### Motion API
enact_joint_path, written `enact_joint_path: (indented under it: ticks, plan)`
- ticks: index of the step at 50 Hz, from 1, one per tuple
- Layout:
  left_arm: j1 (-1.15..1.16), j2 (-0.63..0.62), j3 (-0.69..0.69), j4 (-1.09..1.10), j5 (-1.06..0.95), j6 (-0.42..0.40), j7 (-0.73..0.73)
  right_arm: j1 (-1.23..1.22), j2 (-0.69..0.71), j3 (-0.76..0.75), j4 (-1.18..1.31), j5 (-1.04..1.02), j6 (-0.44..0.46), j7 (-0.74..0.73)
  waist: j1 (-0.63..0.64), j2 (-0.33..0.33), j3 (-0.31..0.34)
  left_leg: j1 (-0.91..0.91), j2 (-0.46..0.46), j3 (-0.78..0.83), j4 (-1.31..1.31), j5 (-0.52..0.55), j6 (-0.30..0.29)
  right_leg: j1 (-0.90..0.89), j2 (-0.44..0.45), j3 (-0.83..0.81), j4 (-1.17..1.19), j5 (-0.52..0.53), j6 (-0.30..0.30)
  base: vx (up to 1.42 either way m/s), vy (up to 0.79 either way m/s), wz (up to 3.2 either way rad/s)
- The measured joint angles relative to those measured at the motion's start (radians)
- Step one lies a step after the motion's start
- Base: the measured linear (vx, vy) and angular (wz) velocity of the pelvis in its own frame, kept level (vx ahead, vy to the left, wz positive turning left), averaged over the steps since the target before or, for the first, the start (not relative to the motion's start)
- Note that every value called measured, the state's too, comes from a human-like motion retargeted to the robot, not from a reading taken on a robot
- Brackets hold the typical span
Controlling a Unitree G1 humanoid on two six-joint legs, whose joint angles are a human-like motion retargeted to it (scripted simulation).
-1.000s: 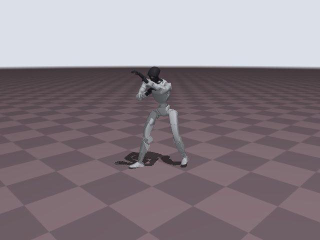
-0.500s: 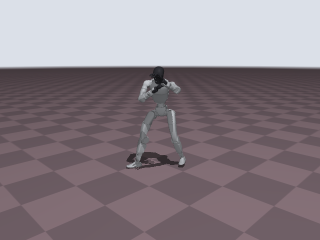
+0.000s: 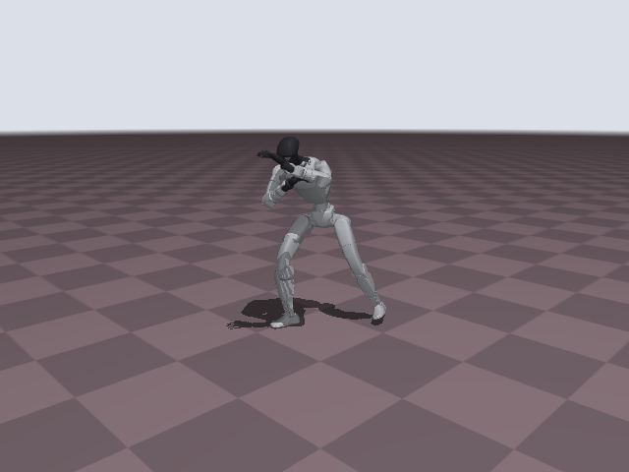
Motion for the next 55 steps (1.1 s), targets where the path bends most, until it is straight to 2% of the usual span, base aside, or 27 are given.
enact_joint_path:
  ticks: [2,3,4,5,7,8,10,12,13,15,17,18,20,22,23,25,28,30,34,40,43,47,55]
  plan:
    - [-0.387,0.028,-0.423,0.582,-0.259,-0.071,0.113,-0.136,0.005,0.02,0.103,0.037,-0.006,-0.134,-0.047,0.08,-0.005,0.026,0.005,0.041,-0.026,0.011,0.019,0.007,0.042,0.0,-0.054,0.021,0.038,0.27,-0.07,-1.12]
    - [-0.531,-0.018,-0.639,0.885,-0.362,-0.091,0.055,-0.186,0.024,0.015,0.159,0.049,-0.003,-0.178,-0.059,0.112,-0.008,0.038,0.004,0.066,-0.038,0.02,0.029,0.012,0.065,0.004,-0.09,0.034,0.055,0.28,-0.03,-1.17]
    - [-0.565,-0.038,-0.711,1.079,-0.403,-0.088,-0.054,-0.205,0.022,0.017,0.199,0.062,0.003,-0.194,-0.056,0.166,-0.017,0.052,0.0,0.093,-0.048,0.032,0.037,0.02,0.085,0.011,-0.128,0.046,0.069,0.29,-0.01,-1.17]
    - [-0.542,-0.044,-0.711,1.218,-0.413,-0.074,-0.187,-0.209,0.011,0.024,0.232,0.074,0.012,-0.195,-0.046,0.23,-0.028,0.066,-0.006,0.12,-0.058,0.045,0.042,0.03,0.104,0.021,-0.167,0.058,0.082,0.28,0.01,-1.14]
    - [-0.488,0.004,-0.711,1.218,-0.441,-0.094,-0.232,-0.163,0.009,-0.045,0.239,0.069,0.02,-0.206,-0.019,0.272,-0.043,0.087,-0.025,0.169,-0.063,0.087,0.042,0.054,0.138,0.051,-0.253,0.086,0.088,0.27,0.02,-1.19]
    - [-0.462,0.049,-0.711,1.128,-0.46,-0.122,-0.163,-0.117,0.003,-0.105,0.212,0.055,0.021,-0.214,0.001,0.267,-0.045,0.098,-0.036,0.191,-0.058,0.112,0.039,0.071,0.157,0.073,-0.301,0.102,0.084,0.25,0.03,-1.3]
    - [-0.418,0.114,-0.663,0.886,-0.466,-0.184,0.016,0.017,0.023,-0.249,0.122,0.047,0.006,-0.232,0.034,0.203,-0.035,0.114,-0.07,0.208,-0.032,0.164,0.03,0.107,0.18,0.122,-0.38,0.13,0.072,0.23,0.03,-1.23]
    - [-0.353,0.183,-0.617,0.735,-0.425,-0.208,0.092,0.144,0.012,-0.32,0.049,0.087,-0.014,-0.24,0.045,0.157,-0.026,0.108,-0.111,0.185,0.017,0.199,0.038,0.135,0.18,0.164,-0.424,0.144,0.064,0.22,0.03,-0.95]
    - [-0.328,0.17,-0.568,0.78,-0.385,-0.19,0.068,0.239,0.014,-0.331,0.011,0.086,-0.022,-0.23,0.048,0.147,-0.026,0.09,-0.139,0.16,0.061,0.21,0.036,0.15,0.177,0.188,-0.45,0.153,0.058,0.24,0.07,-0.85]
    - [-0.342,0.136,-0.597,1.032,-0.408,-0.134,-0.007,0.365,-0.023,-0.317,-0.038,0.105,-0.019,-0.198,0.022,0.154,-0.021,0.048,-0.173,0.139,0.147,0.2,0.042,0.171,0.161,0.22,-0.475,0.159,0.06,0.22,0.09,-0.61]
    - [-0.367,0.127,-0.711,1.313,-0.542,-0.106,-0.144,0.425,-0.074,-0.269,-0.065,0.178,-0.008,-0.152,-0.037,0.171,-0.016,-0.006,-0.164,0.171,0.231,0.164,0.066,0.186,0.142,0.235,-0.48,0.157,0.059,0.18,0.09,-0.29]
    - [-0.378,0.109,-0.711,1.416,-0.604,-0.093,-0.191,0.448,-0.084,-0.25,-0.077,0.208,-0.003,-0.129,-0.063,0.174,-0.015,-0.036,-0.149,0.202,0.263,0.144,0.079,0.187,0.133,0.24,-0.479,0.155,0.059,0.15,0.11,-0.2]
    - [-0.398,0.09,-0.711,1.47,-0.685,-0.105,-0.173,0.485,-0.091,-0.222,-0.089,0.255,0.001,-0.117,-0.093,0.169,-0.013,-0.085,-0.117,0.263,0.304,0.111,0.1,0.192,0.12,0.25,-0.475,0.151,0.062,0.12,0.12,-0.27]
    - [-0.37,0.117,-0.711,1.297,-0.645,-0.183,-0.014,0.527,-0.102,-0.211,-0.093,0.279,-0.014,-0.147,-0.081,0.163,-0.012,-0.129,-0.097,0.292,0.31,0.085,0.104,0.195,0.124,0.266,-0.471,0.148,0.065,0.08,0.15,-0.56]
    - [-0.358,0.134,-0.711,1.178,-0.563,-0.214,0.061,0.552,-0.097,-0.21,-0.09,0.285,-0.028,-0.162,-0.067,0.151,-0.011,-0.146,-0.097,0.294,0.296,0.076,0.102,0.199,0.128,0.277,-0.472,0.148,0.067,0.06,0.17,-0.76]
    - [-0.344,0.151,-0.711,0.948,-0.349,-0.221,0.163,0.6,-0.065,-0.216,-0.076,0.292,-0.052,-0.188,-0.03,0.107,-0.007,-0.169,-0.11,0.287,0.246,0.064,0.092,0.207,0.138,0.306,-0.475,0.151,0.072,0.04,0.2,-0.9]
    - [-0.315,0.133,-0.711,0.724,-0.161,-0.196,0.2,0.629,-0.027,-0.233,-0.042,0.268,-0.049,-0.217,0.022,0.043,-0.001,-0.182,-0.131,0.281,0.143,0.084,0.079,0.219,0.152,0.348,-0.482,0.16,0.075,0.01,0.25,-0.86]
    - [-0.283,0.114,-0.701,0.628,-0.134,-0.191,0.187,0.628,-0.005,-0.243,-0.021,0.248,-0.038,-0.222,0.038,0.009,0.0,-0.181,-0.135,0.289,0.107,0.107,0.079,0.227,0.157,0.366,-0.487,0.169,0.074,-0.01,0.29,-0.61]
    - [-0.148,0.036,-0.602,0.484,-0.113,-0.197,0.06,0.597,-0.018,-0.308,0.01,0.222,-0.006,-0.21,0.034,-0.05,-0.005,-0.145,-0.144,0.313,0.111,0.113,0.09,0.262,0.133,0.379,-0.498,0.182,0.08,-0.02,0.34,-0.27]
    - [0.094,-0.096,-0.424,0.416,-0.118,-0.254,-0.08,0.49,-0.073,-0.411,-0.074,0.213,-0.027,-0.19,0.003,-0.113,-0.019,-0.084,-0.192,0.308,0.082,0.073,0.022,0.349,0.076,0.32,-0.54,0.198,0.097,-0.03,0.33,0.21]
    - [0.196,-0.174,-0.379,0.416,-0.139,-0.275,-0.136,0.337,-0.112,-0.398,-0.134,0.174,-0.024,-0.219,0.008,-0.134,-0.03,-0.066,-0.219,0.297,0.061,0.07,0.002,0.39,0.052,0.283,-0.565,0.204,0.097,-0.04,0.27,0.34]
    - [0.301,-0.272,-0.354,0.397,-0.151,-0.27,-0.191,0.068,-0.126,-0.348,-0.117,0.078,0.025,-0.25,0.045,-0.155,-0.055,-0.063,-0.24,0.282,0.043,0.064,-0.002,0.412,0.036,0.222,-0.581,0.214,0.079,-0.04,0.22,0.19]
    - [0.512,-0.481,-0.289,0.346,-0.131,-0.253,-0.276,-0.378,-0.109,-0.26,0.212,-0.103,0.133,-0.339,0.209,-0.212,-0.069,-0.076,-0.236,0.258,0.041,0.053,-0.013,0.423,0.039,0.099,-0.561,0.233,0.074,-0.05,0.11,0.12]
